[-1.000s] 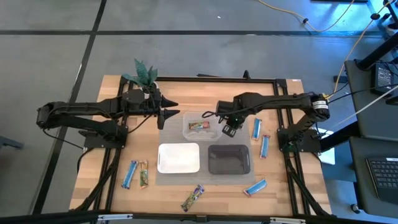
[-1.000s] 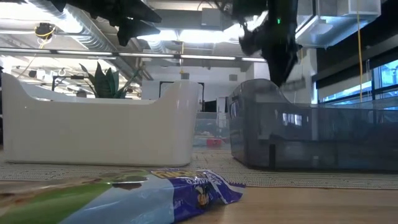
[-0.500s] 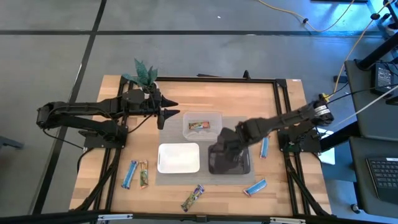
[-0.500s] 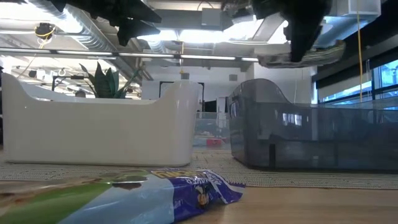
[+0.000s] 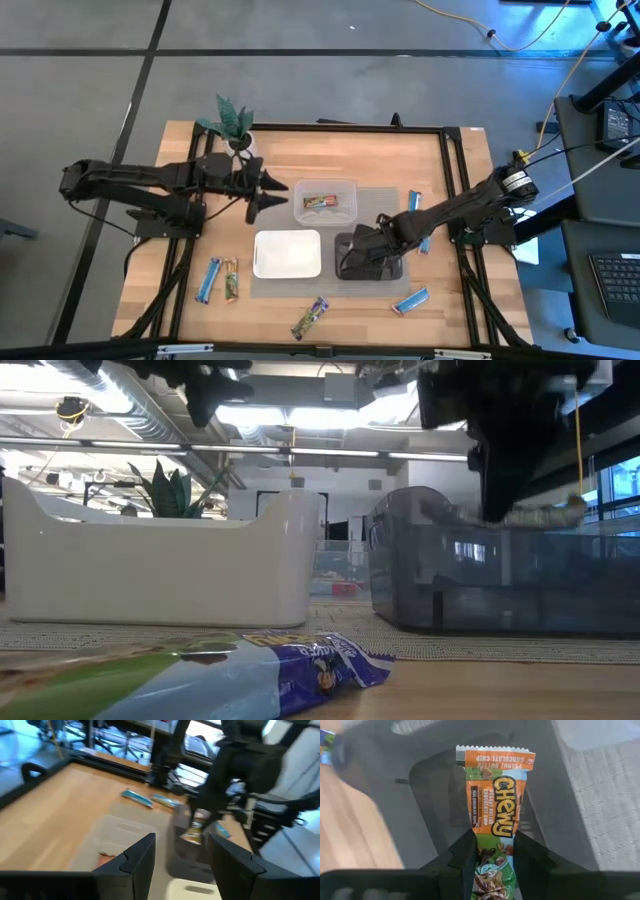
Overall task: Pick and place Granola Bars by type
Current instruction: Put the top left yellow granola bar into the transparent black bin
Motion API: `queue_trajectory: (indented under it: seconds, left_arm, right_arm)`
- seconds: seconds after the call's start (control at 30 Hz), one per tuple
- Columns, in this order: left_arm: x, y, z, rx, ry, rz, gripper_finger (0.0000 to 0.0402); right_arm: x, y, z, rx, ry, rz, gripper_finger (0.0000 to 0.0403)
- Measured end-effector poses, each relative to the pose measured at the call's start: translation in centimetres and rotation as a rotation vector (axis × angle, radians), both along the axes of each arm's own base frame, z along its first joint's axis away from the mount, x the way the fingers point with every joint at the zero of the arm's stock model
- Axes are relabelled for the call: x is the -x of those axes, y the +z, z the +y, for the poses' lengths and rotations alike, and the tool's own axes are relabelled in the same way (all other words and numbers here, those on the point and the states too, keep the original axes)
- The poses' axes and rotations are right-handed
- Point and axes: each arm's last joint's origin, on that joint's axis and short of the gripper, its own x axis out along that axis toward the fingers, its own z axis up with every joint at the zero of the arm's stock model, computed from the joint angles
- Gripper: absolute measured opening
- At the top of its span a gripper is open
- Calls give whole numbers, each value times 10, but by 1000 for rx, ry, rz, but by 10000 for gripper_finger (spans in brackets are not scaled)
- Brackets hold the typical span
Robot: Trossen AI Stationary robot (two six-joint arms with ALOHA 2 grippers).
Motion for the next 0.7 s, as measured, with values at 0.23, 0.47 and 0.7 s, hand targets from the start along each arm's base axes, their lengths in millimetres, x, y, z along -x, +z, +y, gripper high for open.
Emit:
queue_trajectory:
  seconds: [0.23, 0.47, 0.7]
  left_arm:
    - [0, 0, -27, -16, -64, 5, 166]
    - [2, 0, -41, -20, -116, 3, 165]
    - [2, 0, -43, -19, -133, 3, 164]
  right_arm:
    - [8, -27, -3, -11, -23, -1, 117]
    - [14, -41, -5, -13, -30, 0, 117]
    - [16, -45, -6, -18, -47, 6, 117]
